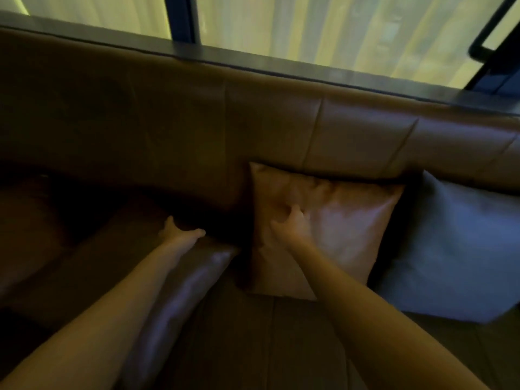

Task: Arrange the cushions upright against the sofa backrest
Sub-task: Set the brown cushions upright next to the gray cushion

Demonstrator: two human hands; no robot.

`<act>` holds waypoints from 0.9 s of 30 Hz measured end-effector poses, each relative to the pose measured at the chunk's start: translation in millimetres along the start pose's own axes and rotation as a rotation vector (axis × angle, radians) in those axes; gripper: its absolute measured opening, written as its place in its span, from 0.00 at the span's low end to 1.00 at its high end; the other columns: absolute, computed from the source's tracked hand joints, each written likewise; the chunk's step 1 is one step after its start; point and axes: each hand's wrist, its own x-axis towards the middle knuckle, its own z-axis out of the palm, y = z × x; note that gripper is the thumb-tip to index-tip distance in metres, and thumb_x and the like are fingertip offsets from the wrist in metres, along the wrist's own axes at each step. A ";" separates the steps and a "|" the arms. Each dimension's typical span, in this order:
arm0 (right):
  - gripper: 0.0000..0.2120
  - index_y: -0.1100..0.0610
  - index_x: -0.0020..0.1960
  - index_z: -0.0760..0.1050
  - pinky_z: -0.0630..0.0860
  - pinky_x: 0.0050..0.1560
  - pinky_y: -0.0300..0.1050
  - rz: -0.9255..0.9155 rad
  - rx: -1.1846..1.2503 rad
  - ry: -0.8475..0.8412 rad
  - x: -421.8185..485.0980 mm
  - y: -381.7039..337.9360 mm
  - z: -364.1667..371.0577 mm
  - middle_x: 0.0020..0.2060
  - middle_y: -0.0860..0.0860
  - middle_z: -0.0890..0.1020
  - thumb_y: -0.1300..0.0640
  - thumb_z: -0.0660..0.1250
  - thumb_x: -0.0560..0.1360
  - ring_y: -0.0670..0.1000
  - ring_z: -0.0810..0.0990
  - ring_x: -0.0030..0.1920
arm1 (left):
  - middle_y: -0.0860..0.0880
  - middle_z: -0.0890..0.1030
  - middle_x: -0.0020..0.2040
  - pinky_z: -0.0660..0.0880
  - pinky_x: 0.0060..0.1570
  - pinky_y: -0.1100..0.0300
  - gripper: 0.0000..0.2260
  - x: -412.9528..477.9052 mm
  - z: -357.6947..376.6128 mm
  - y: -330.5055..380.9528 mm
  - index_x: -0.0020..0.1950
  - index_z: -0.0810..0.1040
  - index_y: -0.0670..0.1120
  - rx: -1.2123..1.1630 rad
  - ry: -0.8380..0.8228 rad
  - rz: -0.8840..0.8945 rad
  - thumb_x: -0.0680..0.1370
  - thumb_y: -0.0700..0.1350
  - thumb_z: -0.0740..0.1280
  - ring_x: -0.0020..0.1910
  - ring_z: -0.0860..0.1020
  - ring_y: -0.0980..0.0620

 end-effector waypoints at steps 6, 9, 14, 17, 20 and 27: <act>0.33 0.55 0.76 0.60 0.72 0.68 0.57 0.001 -0.083 -0.202 -20.1 -58.6 130.8 0.73 0.57 0.61 0.52 0.68 0.75 0.61 0.68 0.70 | 0.40 0.52 0.80 0.60 0.71 0.40 0.44 36.9 -118.0 -73.5 0.80 0.47 0.48 -0.043 0.139 -0.255 0.73 0.51 0.72 0.77 0.53 0.36; 0.32 0.56 0.77 0.58 0.69 0.70 0.58 -0.017 -0.171 -0.280 -23.0 -78.1 189.7 0.75 0.58 0.60 0.53 0.67 0.77 0.61 0.66 0.72 | 0.41 0.51 0.80 0.60 0.70 0.37 0.48 53.6 -169.8 -114.9 0.80 0.44 0.50 -0.193 0.101 -0.443 0.71 0.53 0.74 0.76 0.55 0.36; 0.36 0.53 0.78 0.54 0.70 0.70 0.59 -0.014 -0.268 -0.394 -15.0 -85.4 249.4 0.77 0.57 0.59 0.50 0.68 0.76 0.62 0.64 0.74 | 0.42 0.53 0.79 0.58 0.68 0.29 0.57 67.0 -210.3 -161.9 0.79 0.43 0.53 -0.371 0.031 -0.640 0.62 0.60 0.78 0.76 0.55 0.34; 0.40 0.52 0.79 0.54 0.66 0.72 0.61 -0.006 -0.325 -0.407 2.2 -84.4 265.9 0.78 0.56 0.57 0.44 0.69 0.74 0.62 0.61 0.76 | 0.41 0.52 0.79 0.57 0.67 0.27 0.54 75.8 -214.7 -184.1 0.78 0.38 0.55 -0.490 0.073 -0.666 0.68 0.50 0.77 0.76 0.52 0.33; 0.45 0.50 0.79 0.52 0.61 0.74 0.62 -0.005 -0.359 -0.372 20.9 -86.6 272.6 0.78 0.55 0.56 0.39 0.70 0.70 0.61 0.57 0.77 | 0.42 0.53 0.79 0.58 0.64 0.25 0.58 85.7 -215.7 -198.0 0.78 0.37 0.55 -0.515 0.055 -0.659 0.65 0.48 0.79 0.76 0.53 0.33; 0.64 0.45 0.79 0.41 0.47 0.75 0.69 0.023 -0.529 -0.451 64.8 -92.1 283.0 0.80 0.55 0.47 0.28 0.74 0.56 0.62 0.46 0.79 | 0.42 0.55 0.78 0.59 0.59 0.20 0.64 98.4 -219.8 -214.7 0.77 0.40 0.59 -0.632 0.078 -0.615 0.54 0.46 0.81 0.75 0.55 0.32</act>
